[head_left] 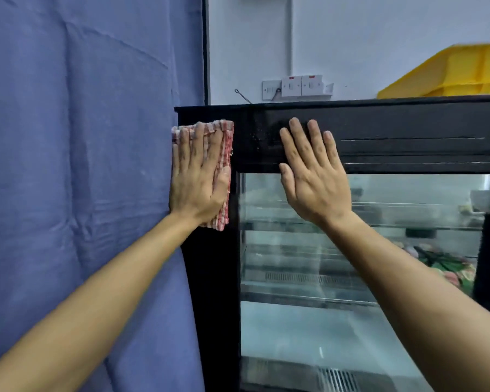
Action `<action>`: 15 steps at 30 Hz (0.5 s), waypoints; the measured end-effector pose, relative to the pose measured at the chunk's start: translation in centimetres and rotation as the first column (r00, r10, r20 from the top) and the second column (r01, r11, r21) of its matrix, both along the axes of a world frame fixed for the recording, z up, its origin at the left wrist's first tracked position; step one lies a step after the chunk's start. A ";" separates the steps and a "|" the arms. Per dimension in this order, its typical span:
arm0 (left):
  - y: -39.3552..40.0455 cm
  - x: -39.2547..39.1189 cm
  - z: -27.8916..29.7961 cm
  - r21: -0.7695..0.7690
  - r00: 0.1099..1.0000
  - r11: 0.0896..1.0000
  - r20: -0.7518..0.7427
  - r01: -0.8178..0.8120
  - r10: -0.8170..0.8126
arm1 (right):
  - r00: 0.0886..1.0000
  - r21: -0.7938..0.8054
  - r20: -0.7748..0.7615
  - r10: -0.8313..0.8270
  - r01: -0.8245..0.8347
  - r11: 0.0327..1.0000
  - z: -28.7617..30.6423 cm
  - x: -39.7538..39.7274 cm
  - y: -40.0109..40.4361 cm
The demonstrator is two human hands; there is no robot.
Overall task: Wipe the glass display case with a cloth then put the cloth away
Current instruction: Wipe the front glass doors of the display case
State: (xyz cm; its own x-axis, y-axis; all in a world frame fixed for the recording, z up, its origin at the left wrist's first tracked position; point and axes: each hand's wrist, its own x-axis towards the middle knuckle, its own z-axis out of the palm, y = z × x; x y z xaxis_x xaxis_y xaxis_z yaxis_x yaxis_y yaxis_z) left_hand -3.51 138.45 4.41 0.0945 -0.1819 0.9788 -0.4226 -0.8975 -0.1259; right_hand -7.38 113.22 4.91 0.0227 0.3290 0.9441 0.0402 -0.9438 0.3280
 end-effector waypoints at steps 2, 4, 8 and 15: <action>-0.4 0.3 2.9 0.012 0.999 1.000 0.039 -0.002 0.001 | 1.000 0.006 -0.001 0.011 -0.011 1.000 0.1 0.4 -0.3; -1.0 0.5 5.6 -0.024 0.997 1.000 0.078 -0.005 0.007 | 1.000 0.005 0.017 0.008 -0.008 1.000 0.1 0.4 -0.2; -2.1 0.1 2.6 -0.075 0.998 0.997 0.063 -0.002 0.007 | 1.000 0.066 0.028 0.008 -0.010 0.998 -0.6 0.5 0.5; -1.5 -0.1 3.1 0.039 0.999 0.998 0.002 -0.049 0.049 | 0.999 0.096 0.038 0.008 -0.012 0.995 -1.1 0.4 0.9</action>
State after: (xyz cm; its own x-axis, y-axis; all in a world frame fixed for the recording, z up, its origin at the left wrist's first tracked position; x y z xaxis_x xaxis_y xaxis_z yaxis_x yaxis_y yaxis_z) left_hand -3.63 136.90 7.48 0.1034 -0.2154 0.9710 -0.3784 -0.9114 -0.1619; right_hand -7.03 114.08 3.83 -0.0162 0.2369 0.9714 0.0390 -0.9706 0.2374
